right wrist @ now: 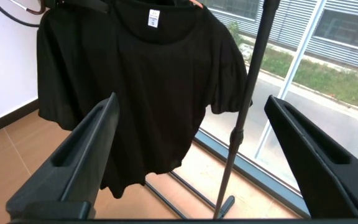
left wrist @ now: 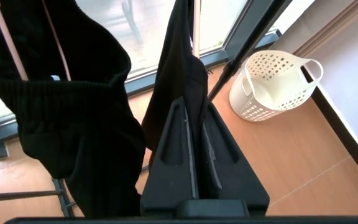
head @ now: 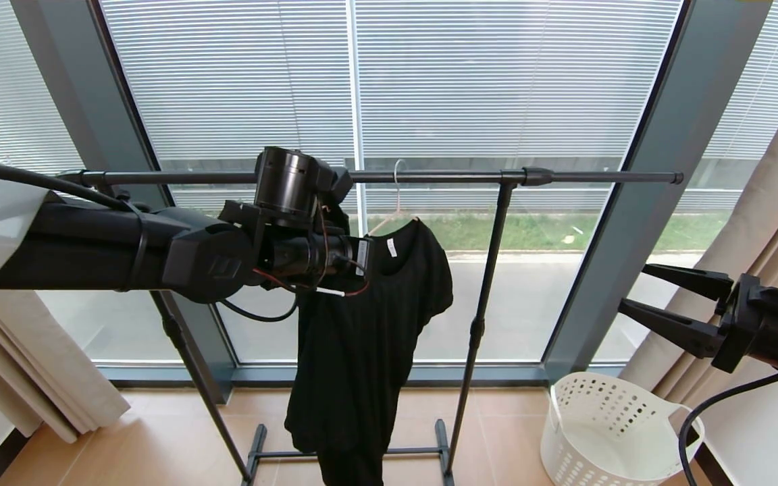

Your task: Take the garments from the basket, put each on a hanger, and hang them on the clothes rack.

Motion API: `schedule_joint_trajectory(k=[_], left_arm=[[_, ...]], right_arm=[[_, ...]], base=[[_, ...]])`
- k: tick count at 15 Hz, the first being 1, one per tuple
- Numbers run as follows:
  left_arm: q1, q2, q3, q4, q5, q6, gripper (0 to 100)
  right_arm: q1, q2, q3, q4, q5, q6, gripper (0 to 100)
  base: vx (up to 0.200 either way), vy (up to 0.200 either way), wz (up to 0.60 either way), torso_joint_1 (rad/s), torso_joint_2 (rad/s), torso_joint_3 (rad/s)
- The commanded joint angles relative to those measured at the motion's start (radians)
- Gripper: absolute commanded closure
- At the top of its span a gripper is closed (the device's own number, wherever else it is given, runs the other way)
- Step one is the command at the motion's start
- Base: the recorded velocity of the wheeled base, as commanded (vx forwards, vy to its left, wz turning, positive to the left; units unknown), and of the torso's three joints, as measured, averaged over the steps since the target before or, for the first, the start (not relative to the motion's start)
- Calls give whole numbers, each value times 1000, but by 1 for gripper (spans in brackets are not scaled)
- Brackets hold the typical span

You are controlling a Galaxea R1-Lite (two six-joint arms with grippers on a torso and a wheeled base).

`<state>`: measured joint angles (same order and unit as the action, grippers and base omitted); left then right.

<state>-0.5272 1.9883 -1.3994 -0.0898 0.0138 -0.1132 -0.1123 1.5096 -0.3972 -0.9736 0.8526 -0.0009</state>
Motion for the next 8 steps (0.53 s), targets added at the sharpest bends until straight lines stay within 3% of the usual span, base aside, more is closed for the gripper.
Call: schedule_joint_trajectory(k=[1,6,7,8], left_arm=[[-4,17,5,-2,-3,-2,100],[-4,9,31,-4,-5,-3,100],[-4,1,40,-4,-5,-3,0],[-5,-8,48,-4,-5,-3,0]], right_arm=[[0,3,0,0,0,-1,0],[0,4,1,0,0,-1,0],[0,4,3,0,0,-1,0],[0,4,5,0,0,-1,0]], base=[[0,0,0,0,0,0],[0,0,0,0,0,0],[0,0,0,0,0,0],[0,0,0,0,0,0]])
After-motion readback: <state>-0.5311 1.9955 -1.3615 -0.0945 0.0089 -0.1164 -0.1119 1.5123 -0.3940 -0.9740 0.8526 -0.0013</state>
